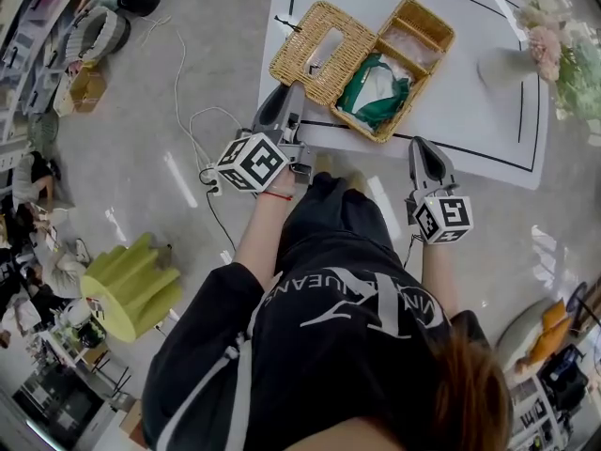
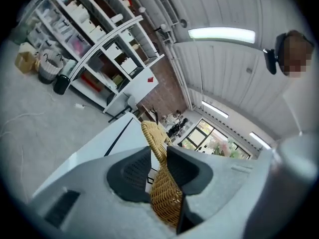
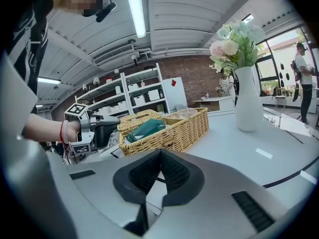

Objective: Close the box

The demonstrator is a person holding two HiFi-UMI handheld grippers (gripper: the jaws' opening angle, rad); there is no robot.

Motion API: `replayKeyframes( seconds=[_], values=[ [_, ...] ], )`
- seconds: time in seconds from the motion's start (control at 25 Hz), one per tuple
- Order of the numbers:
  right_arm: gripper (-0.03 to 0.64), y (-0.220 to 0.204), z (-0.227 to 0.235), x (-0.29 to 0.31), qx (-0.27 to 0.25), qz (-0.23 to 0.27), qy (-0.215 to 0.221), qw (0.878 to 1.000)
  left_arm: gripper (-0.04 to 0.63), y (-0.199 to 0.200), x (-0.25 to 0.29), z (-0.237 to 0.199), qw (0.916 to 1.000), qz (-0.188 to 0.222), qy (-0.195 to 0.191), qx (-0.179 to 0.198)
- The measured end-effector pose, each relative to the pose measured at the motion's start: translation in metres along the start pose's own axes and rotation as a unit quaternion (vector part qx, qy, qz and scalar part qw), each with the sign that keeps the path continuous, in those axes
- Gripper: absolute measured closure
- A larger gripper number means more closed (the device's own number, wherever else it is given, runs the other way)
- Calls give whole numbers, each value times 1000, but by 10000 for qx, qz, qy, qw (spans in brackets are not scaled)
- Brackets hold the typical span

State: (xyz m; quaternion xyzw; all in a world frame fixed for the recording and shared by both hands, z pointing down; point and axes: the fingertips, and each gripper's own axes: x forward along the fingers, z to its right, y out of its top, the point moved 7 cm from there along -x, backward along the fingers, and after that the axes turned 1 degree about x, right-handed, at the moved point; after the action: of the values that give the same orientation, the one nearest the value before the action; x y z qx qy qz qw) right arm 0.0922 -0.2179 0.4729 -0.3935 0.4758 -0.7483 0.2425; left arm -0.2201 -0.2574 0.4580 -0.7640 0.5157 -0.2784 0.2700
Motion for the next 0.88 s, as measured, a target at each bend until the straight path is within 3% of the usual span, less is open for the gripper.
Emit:
replayKeyframes(
  seconds=[0.32,0.56,0.88],
  values=[
    [618,-2,2,-12,37,119,-25,9999,514,7,-6,26,9943,5,-87,1066],
    [618,-3,2,-22,81,244,-19,9997,532,8,-10,50,9821,-19,-222,1871],
    [618,-2,1,-31,54,325,74,9994,557,1,-16,77,9665,-113,-349,2542]
  ],
)
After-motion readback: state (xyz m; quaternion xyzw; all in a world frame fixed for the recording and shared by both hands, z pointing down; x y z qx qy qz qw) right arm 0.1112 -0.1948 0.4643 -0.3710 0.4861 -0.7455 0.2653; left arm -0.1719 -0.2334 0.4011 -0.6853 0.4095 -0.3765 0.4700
